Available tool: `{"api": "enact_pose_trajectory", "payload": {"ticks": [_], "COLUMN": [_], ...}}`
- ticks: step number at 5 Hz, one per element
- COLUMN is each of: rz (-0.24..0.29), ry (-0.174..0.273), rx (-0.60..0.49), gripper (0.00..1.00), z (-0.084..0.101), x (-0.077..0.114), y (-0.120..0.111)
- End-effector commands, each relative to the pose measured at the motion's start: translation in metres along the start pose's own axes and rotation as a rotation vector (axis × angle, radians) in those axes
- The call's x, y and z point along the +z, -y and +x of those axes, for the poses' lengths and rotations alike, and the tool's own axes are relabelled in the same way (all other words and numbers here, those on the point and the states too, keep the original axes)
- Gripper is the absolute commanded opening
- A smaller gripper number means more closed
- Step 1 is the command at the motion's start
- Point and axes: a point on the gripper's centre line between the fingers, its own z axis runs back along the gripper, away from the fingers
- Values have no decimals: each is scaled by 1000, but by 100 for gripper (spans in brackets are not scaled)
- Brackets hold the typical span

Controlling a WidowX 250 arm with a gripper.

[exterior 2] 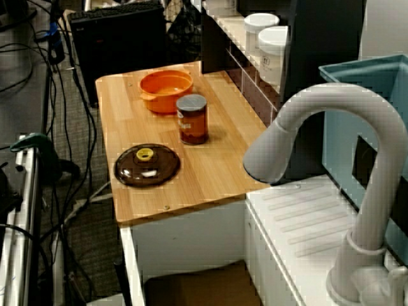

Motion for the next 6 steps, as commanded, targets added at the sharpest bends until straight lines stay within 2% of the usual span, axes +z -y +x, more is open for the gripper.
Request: {"api": "enact_pose_trajectory", "payload": {"ticks": [1, 2, 3, 4, 5, 6], "rz": [3, 51, 115, 198, 212, 221], "ry": [44, 99, 89, 103, 85, 92], "rx": [93, 100, 29, 42, 123, 225], "gripper": [100, 100, 100, 100, 100, 100], "z": [14, 33, 60, 86, 114, 131], "x": [-14, -25, -52, -83, -105, -110], "y": [-35, -51, -74, -99, -127, -160]}}
